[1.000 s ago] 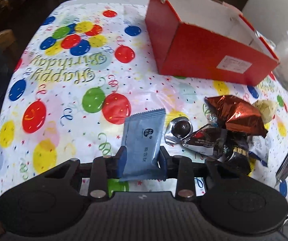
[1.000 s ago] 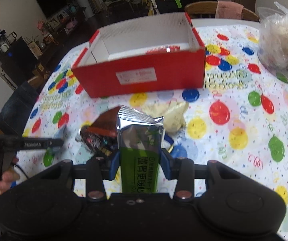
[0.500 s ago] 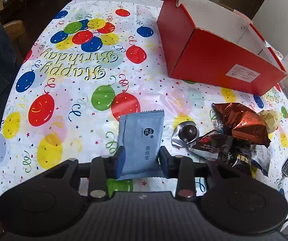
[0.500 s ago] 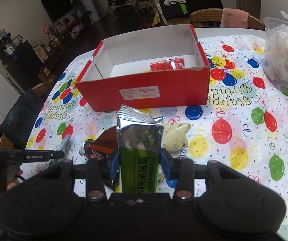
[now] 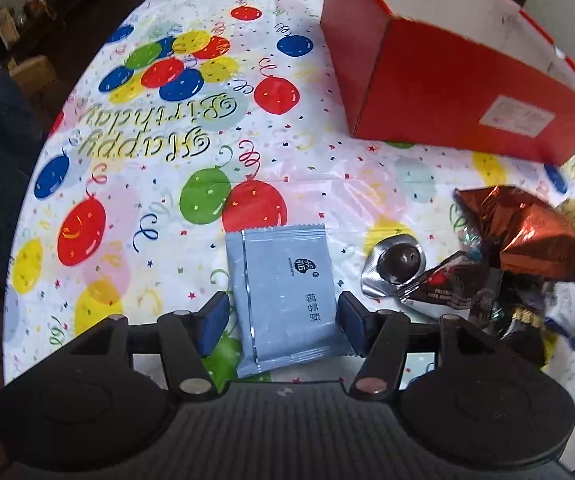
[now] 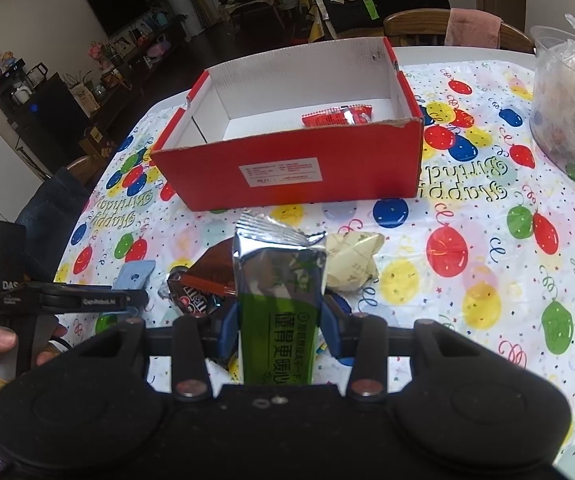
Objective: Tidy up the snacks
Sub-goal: 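Carry both packets into the red box and open both tools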
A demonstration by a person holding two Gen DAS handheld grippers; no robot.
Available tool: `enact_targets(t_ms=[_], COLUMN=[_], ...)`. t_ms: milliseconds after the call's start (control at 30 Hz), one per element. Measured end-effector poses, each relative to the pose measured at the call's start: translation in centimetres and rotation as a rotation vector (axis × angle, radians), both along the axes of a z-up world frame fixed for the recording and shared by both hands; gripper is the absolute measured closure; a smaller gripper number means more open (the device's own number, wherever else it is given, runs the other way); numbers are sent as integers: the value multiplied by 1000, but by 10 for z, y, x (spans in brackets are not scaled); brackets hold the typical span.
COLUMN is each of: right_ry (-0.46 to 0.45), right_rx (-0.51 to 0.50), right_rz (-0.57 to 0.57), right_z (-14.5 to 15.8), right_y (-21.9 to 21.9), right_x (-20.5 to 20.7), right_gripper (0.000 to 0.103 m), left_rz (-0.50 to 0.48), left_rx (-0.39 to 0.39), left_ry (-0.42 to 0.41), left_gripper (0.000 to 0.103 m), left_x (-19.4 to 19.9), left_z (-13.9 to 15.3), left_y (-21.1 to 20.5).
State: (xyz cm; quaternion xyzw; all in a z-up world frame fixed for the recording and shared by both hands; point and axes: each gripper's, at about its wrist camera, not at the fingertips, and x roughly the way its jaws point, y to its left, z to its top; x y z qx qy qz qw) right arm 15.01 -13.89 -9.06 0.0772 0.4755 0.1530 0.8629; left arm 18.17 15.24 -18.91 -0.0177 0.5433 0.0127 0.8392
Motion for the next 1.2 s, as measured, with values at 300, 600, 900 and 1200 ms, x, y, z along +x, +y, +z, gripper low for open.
enact_targets(t_ms=[300, 600, 900, 1200], right_ry=[4, 7, -16, -132], right_rx=[-6, -19, 5, -14], right_rz=[-10, -11, -33, -36], right_z=[-2, -2, 15, 63], right_y=[-2, -1, -8, -21], right_x=[0, 1, 14, 64], right_gripper=[62, 62, 62, 62], left_rz=[51, 79, 74, 3], left_rx=[21, -5, -37, -87], left_ry=[-17, -45, -88, -221], left_gripper=[50, 56, 56, 56], left_x=[0, -6, -7, 19], left_z=[0, 2, 42, 115], left_y=[-5, -2, -7, -29])
